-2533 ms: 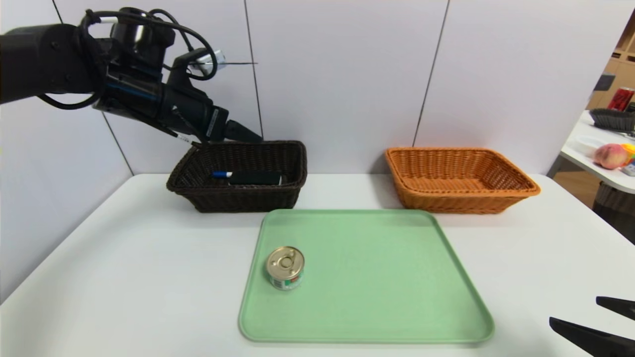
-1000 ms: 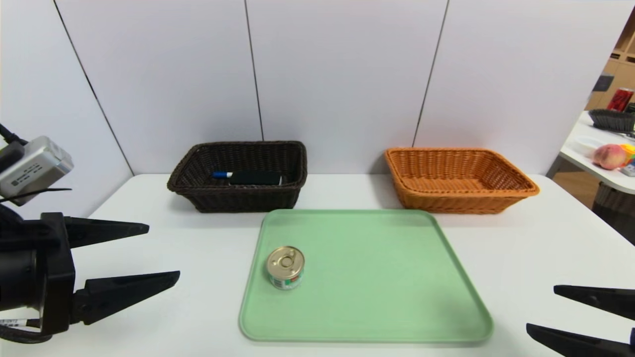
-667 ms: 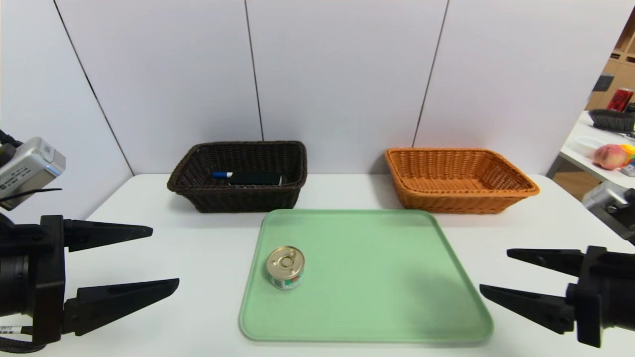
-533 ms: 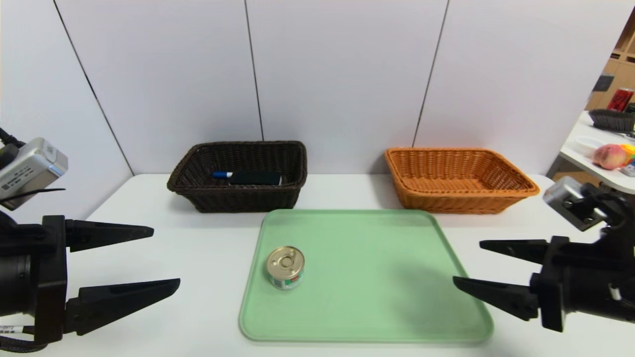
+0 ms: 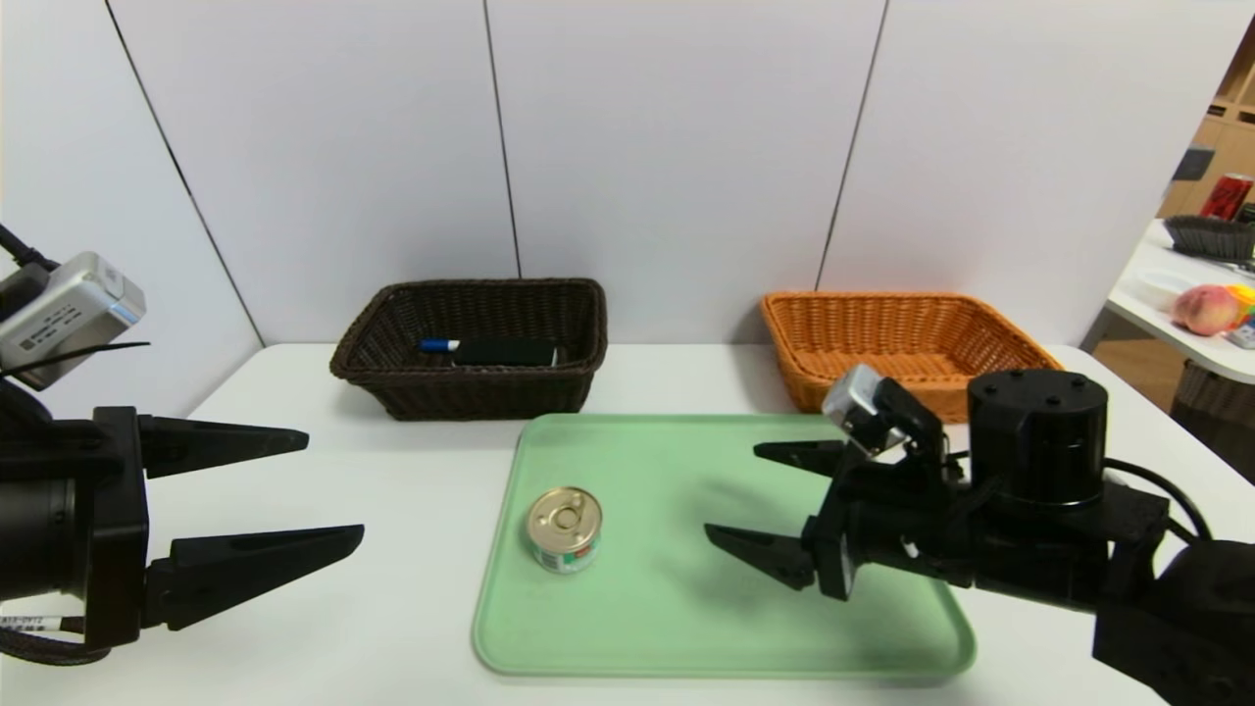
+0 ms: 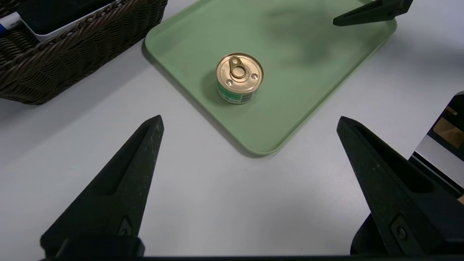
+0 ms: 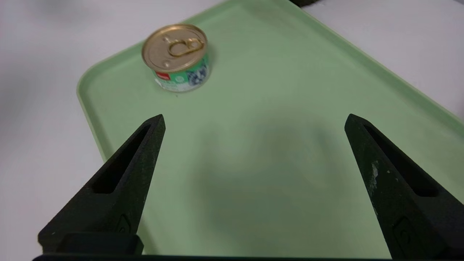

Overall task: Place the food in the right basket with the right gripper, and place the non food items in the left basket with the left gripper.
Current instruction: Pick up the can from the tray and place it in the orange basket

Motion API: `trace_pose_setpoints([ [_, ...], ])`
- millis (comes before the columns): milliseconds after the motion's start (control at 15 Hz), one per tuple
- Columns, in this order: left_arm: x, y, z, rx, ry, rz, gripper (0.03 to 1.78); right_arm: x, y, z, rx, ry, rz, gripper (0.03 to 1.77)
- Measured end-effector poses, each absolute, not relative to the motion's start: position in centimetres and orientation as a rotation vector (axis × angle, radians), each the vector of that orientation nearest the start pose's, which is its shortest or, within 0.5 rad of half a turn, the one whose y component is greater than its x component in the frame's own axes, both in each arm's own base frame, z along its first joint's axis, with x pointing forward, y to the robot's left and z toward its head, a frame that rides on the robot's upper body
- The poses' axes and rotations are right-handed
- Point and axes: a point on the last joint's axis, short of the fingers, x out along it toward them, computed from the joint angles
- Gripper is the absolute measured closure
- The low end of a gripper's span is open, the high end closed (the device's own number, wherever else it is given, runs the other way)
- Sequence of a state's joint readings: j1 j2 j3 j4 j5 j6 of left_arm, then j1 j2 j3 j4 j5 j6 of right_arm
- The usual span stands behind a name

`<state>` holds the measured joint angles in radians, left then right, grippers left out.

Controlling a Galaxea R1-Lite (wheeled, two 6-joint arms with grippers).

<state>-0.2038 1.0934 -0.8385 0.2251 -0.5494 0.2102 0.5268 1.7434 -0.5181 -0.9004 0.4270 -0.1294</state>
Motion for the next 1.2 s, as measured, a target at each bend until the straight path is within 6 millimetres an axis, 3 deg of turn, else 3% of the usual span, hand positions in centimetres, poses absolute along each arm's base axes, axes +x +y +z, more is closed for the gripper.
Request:
trace_pose_setpoints([
  [400, 13.4, -3.7, 24.8, 0.108, 0.407, -0.768, 0.12, 24.5, 19.2, 10.8, -0.153, 0.232, 1.069, 0.09],
  [1200, 13.3, -3.7, 24.7, 0.108, 0.411, -0.768, 0.12, 25.4, 22.7, 7.9, -0.136, 0.235, 1.131, 0.09],
])
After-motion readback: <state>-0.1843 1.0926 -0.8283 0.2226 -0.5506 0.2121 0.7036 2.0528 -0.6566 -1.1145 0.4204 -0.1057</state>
